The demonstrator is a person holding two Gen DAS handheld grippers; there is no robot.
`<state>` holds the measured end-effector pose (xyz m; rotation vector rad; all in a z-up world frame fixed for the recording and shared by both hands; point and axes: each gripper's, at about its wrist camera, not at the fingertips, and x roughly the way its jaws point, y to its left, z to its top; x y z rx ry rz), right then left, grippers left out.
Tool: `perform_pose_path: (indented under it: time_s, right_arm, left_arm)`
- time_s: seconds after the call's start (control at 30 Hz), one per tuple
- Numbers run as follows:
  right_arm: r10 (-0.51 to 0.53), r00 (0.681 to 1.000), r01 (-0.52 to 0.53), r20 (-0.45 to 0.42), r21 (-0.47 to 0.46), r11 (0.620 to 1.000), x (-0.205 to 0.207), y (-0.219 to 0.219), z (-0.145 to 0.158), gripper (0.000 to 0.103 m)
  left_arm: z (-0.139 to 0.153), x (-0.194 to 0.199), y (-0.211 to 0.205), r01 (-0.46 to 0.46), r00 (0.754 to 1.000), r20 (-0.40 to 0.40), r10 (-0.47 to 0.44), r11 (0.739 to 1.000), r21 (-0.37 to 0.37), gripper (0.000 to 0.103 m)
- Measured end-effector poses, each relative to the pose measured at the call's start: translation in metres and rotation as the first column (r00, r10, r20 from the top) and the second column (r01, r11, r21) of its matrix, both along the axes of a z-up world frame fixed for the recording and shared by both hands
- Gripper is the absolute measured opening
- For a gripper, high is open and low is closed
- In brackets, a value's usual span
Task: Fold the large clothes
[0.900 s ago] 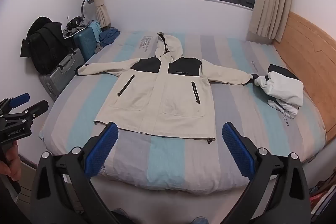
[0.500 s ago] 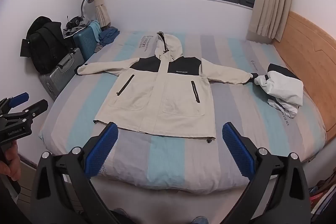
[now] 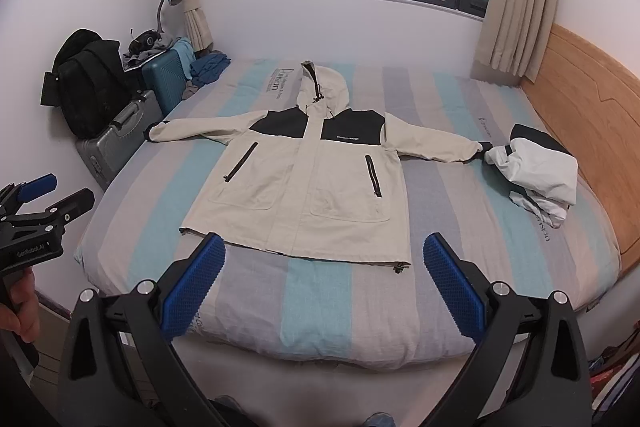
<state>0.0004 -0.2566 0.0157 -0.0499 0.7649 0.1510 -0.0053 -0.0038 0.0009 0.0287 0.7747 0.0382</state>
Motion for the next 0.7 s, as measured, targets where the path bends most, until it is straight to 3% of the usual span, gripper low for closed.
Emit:
perform_pose_path:
  time_s: [0.7]
  right_arm:
    - [0.005, 1.0, -0.005, 0.003, 0.003, 1.0, -0.003, -0.0038, -0.0005, 0.096]
  left_arm:
    - [-0.002, -0.0001, -0.0002, 0.015, 1.0, 0.01, -0.015, 1.0, -0.003, 0.097]
